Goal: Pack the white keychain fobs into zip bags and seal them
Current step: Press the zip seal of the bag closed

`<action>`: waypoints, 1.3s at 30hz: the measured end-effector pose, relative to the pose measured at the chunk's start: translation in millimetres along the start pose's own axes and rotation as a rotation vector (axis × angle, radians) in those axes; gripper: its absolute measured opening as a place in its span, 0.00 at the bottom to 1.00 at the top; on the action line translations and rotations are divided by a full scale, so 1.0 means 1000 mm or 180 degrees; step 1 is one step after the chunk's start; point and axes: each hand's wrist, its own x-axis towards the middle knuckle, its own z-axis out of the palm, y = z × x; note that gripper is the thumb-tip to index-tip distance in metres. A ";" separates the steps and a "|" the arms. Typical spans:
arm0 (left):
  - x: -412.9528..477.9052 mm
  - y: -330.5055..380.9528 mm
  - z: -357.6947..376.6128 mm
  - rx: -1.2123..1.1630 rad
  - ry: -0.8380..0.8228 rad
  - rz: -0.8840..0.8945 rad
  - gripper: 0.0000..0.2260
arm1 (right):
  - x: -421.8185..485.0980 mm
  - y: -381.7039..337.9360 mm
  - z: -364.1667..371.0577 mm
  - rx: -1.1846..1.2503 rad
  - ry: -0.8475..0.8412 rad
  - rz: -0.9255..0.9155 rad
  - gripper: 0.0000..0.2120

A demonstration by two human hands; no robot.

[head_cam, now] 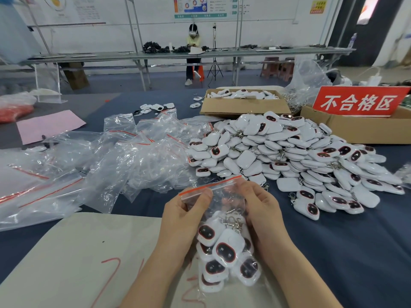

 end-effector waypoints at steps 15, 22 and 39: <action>0.007 -0.013 -0.011 0.0867 0.0609 0.1113 0.14 | -0.001 -0.001 0.001 -0.0218 -0.0219 -0.0277 0.10; 0.002 -0.013 -0.004 0.2759 0.0423 0.2223 0.13 | -0.005 -0.002 0.007 -0.0904 -0.0644 -0.0923 0.10; 0.004 -0.014 -0.004 0.2408 -0.0080 0.1903 0.07 | 0.000 -0.002 0.003 -0.0987 -0.0537 -0.0644 0.04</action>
